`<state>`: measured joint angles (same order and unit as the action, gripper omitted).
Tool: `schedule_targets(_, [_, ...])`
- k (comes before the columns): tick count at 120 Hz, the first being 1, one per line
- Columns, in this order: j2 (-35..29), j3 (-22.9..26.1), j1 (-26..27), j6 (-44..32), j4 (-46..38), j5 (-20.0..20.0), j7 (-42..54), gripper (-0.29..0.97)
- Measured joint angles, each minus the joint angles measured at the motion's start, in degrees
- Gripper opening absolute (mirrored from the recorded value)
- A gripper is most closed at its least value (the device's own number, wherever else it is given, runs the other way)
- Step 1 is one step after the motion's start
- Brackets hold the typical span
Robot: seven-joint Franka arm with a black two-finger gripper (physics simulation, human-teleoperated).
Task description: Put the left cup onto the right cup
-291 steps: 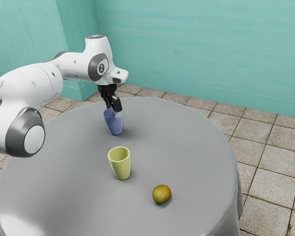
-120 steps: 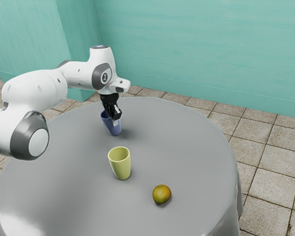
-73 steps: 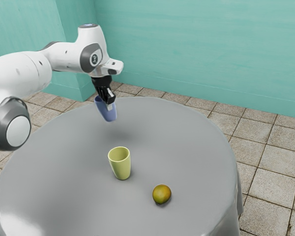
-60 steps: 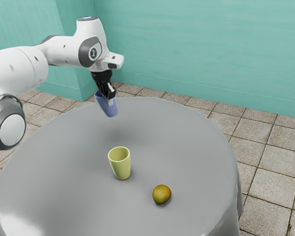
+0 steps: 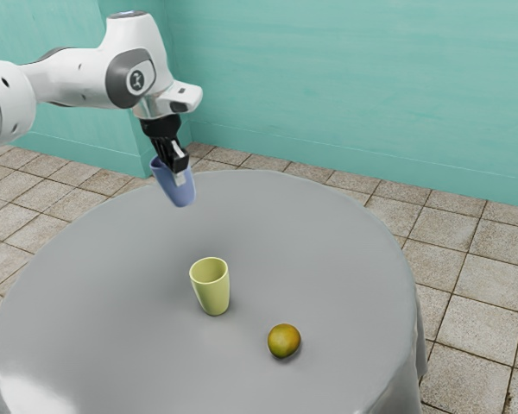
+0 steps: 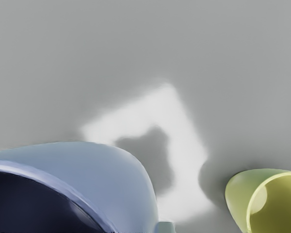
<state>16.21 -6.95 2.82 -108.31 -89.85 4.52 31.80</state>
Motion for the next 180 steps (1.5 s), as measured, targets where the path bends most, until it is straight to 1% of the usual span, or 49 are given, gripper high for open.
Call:
schedule_targets(49, [-0.40,0.18,5.70,-0.20,-1.27,-0.42,-0.48,-0.11])
schedule_targets(76, [-3.42,0.30,7.71,-0.22,-5.38,-0.83,-0.69,-0.11])
schedule_targets(95, [-6.63,0.55,7.98,-1.18,-10.38,-0.89,-0.84,-0.11])
schedule_targets(121, [-9.63,0.75,8.73,-2.55,-15.09,-1.00,-1.35,-0.11])
schedule_targets(138, [-10.37,0.82,8.64,-4.54,-18.03,-1.02,-1.60,-0.11])
schedule_targets(180, [-11.45,0.95,9.55,-8.77,-21.88,-1.10,-2.11,-0.11])
